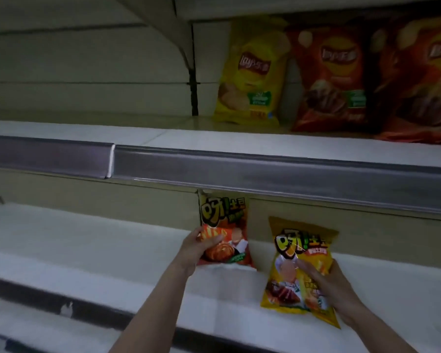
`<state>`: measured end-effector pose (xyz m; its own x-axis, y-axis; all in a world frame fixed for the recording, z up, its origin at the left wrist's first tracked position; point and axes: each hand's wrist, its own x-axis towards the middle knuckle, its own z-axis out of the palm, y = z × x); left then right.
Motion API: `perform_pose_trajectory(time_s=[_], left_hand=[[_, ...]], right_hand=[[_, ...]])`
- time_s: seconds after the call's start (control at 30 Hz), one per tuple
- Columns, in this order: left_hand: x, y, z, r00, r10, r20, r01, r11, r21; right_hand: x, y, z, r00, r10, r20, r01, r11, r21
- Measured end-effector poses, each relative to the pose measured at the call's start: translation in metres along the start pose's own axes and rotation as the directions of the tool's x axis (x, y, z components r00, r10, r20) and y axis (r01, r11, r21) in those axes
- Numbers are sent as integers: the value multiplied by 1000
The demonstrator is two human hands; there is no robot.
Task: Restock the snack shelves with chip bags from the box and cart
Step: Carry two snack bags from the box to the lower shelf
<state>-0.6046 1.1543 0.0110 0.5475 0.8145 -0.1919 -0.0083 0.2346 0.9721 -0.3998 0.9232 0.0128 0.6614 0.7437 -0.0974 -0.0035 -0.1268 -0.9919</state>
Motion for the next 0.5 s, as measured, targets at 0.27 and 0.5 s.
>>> perform_pose_trajectory(time_s=[0.27,0.5], left_hand=[[57,-32,-11,984,-12,180,-5,995,95],[63,-34,-9,987,24,158,-36,997,70]], right_hand=[[-5,36,-15,975,87,-203,-84,996,21],[-9,45,-20,936,88,-340,-75,996,52]])
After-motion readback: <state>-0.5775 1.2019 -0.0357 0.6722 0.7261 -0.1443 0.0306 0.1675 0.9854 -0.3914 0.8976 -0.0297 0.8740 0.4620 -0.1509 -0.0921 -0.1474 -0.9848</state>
